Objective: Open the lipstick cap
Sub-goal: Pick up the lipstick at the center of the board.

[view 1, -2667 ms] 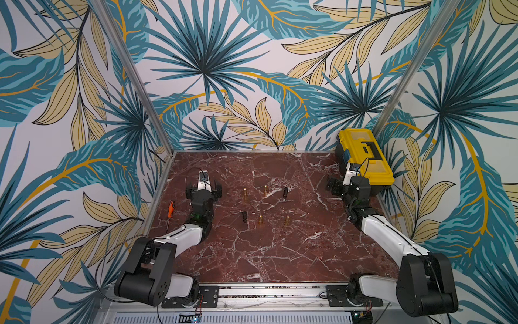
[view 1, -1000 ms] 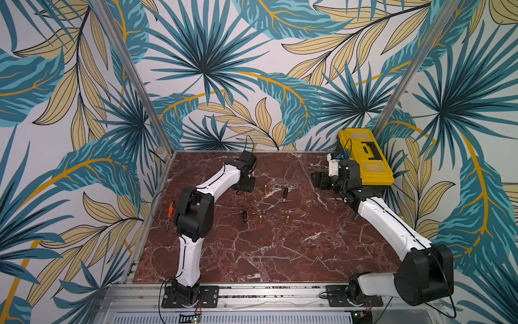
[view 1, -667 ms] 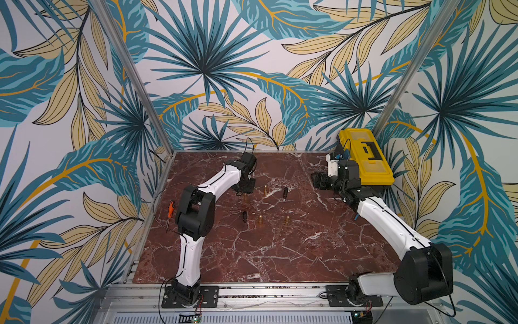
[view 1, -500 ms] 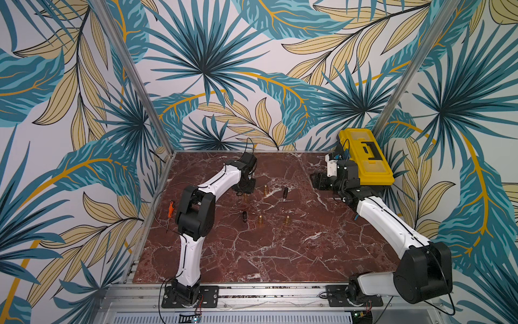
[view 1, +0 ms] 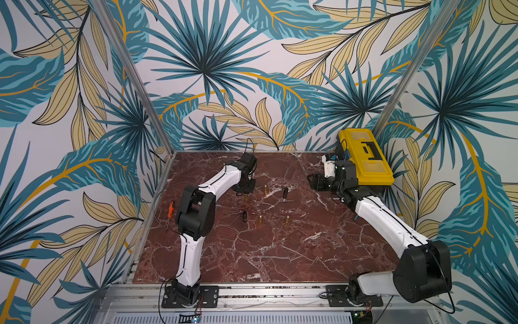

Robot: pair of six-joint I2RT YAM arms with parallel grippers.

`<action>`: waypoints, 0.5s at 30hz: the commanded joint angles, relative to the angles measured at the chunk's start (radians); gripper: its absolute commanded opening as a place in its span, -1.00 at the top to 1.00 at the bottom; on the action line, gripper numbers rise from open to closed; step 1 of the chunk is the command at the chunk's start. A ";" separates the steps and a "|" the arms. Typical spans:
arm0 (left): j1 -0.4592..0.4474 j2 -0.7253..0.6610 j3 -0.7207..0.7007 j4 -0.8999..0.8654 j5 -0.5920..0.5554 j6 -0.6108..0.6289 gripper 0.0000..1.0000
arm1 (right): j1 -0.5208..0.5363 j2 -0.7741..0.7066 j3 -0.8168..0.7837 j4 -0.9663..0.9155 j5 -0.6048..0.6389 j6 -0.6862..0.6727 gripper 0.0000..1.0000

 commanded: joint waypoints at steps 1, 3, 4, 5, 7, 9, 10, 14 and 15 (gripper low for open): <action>0.005 0.015 -0.003 -0.013 -0.008 0.010 0.63 | 0.014 0.014 0.023 0.005 -0.024 -0.022 -0.43; 0.005 0.010 -0.008 -0.016 -0.042 0.012 0.68 | 0.023 0.019 0.031 -0.005 -0.035 -0.027 -0.43; 0.005 0.003 -0.012 -0.016 -0.046 0.014 0.71 | 0.029 0.019 0.036 -0.010 -0.038 -0.032 -0.43; 0.006 -0.007 -0.015 -0.017 -0.050 0.015 0.73 | 0.038 0.019 0.042 -0.015 -0.046 -0.038 -0.43; 0.009 -0.033 -0.018 -0.022 -0.035 0.017 0.74 | 0.056 0.019 0.057 -0.026 -0.065 -0.049 -0.42; 0.017 -0.075 -0.016 -0.035 0.015 0.009 0.76 | 0.080 0.020 0.078 -0.040 -0.091 -0.065 -0.42; 0.027 -0.104 -0.016 -0.044 0.058 -0.002 0.75 | 0.094 0.021 0.089 -0.072 -0.106 -0.082 -0.42; 0.066 -0.245 -0.025 -0.076 0.274 -0.056 0.77 | 0.162 0.013 0.100 -0.091 -0.169 -0.158 -0.45; 0.071 -0.276 -0.028 -0.084 0.317 -0.067 0.77 | 0.175 0.014 0.098 -0.088 -0.181 -0.173 -0.45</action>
